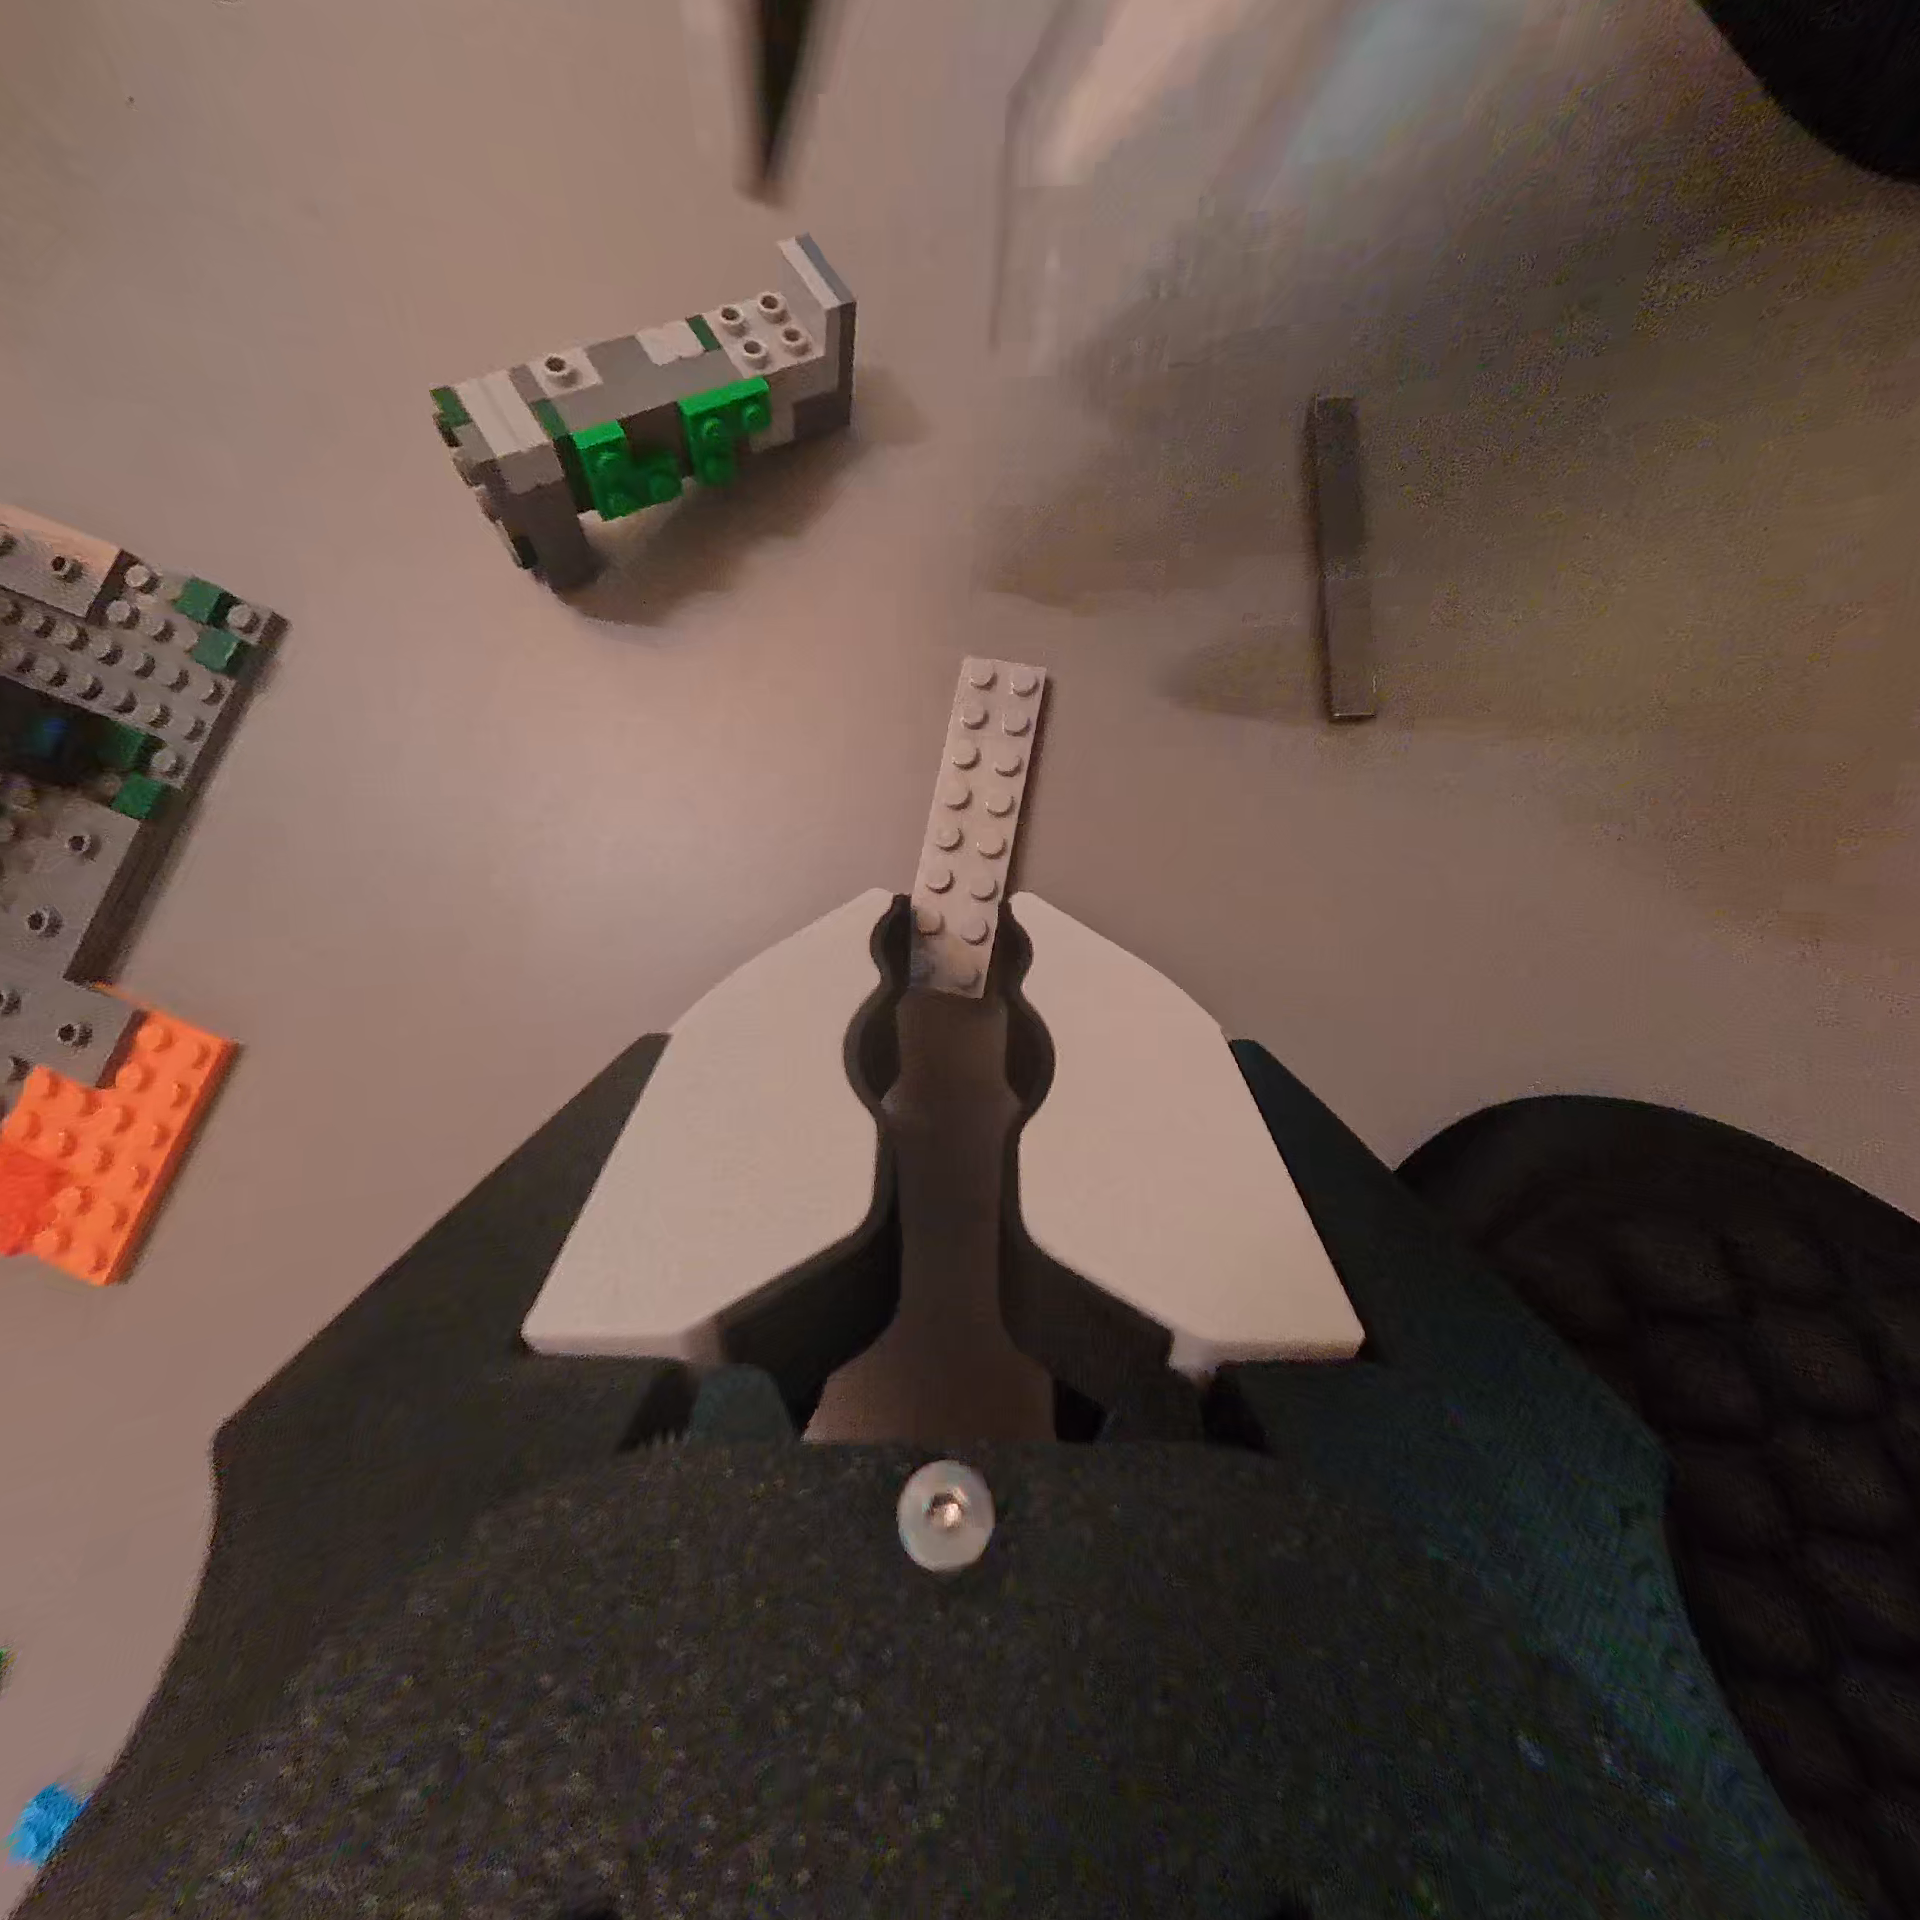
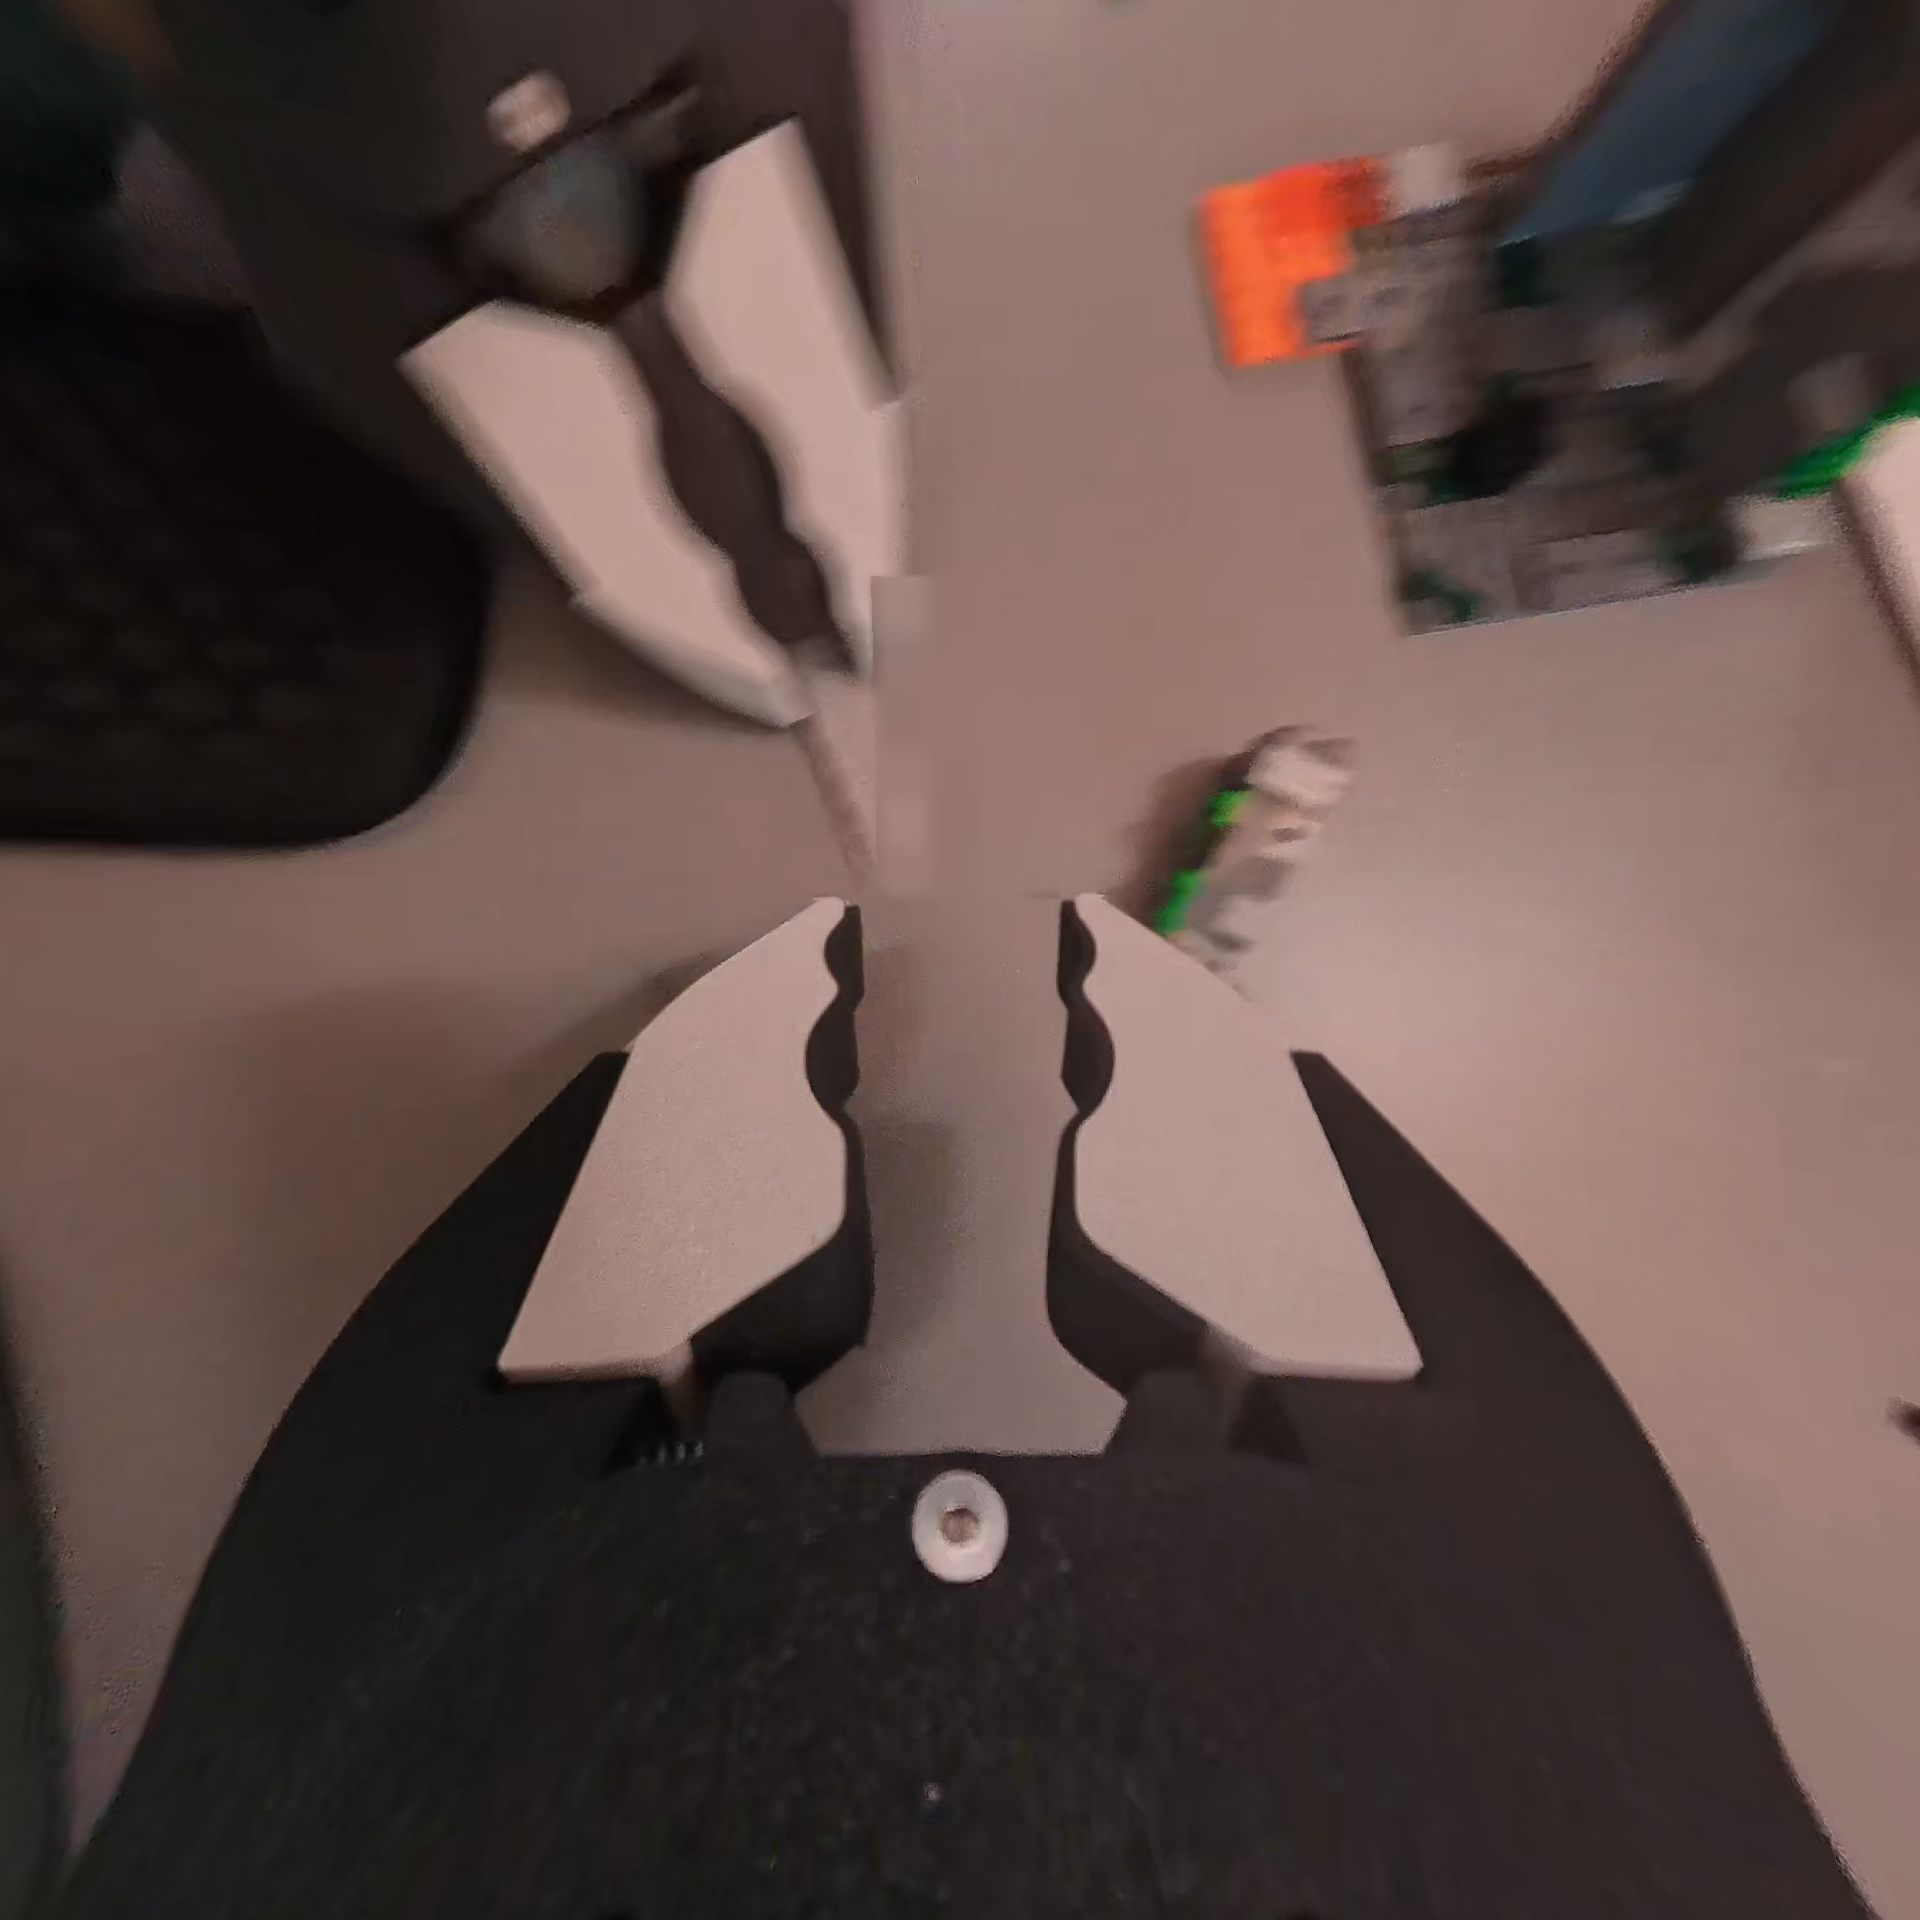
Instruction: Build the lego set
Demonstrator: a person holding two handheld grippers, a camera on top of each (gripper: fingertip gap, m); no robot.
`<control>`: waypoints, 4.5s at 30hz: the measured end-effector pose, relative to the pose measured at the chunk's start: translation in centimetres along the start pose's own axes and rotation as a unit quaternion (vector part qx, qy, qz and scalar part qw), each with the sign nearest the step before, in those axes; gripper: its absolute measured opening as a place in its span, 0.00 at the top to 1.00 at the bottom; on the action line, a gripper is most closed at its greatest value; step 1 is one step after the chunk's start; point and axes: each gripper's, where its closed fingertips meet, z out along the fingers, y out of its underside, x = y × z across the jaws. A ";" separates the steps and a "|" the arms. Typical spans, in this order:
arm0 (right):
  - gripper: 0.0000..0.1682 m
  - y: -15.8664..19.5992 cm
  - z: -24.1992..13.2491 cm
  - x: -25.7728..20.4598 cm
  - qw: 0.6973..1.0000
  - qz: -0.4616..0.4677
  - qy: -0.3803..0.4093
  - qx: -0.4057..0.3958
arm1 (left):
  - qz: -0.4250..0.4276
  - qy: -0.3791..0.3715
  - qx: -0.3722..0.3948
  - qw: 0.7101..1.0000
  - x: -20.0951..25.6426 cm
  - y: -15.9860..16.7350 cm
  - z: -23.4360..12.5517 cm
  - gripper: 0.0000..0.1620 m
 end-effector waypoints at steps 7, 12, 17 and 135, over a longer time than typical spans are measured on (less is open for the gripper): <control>0.75 -1.0 4.2 5.7 0.998 0.059 0.021 -0.022 | 0.003 0.007 -0.002 1.000 0.4 0.0 0.3 0.91; 0.90 -1.0 5.4 6.2 0.998 0.056 -0.017 -0.033 | 0.001 0.009 0.000 1.000 0.4 0.0 0.3 0.91; 0.91 -4.9 2.7 7.8 0.986 -0.019 -0.060 0.155 | 0.002 0.014 0.004 1.000 0.6 -0.2 0.5 0.91; 0.96 6.7 0.7 -5.3 0.993 -0.007 -0.114 -0.003 | 0.016 0.050 0.035 0.998 3.9 -3.0 1.8 0.88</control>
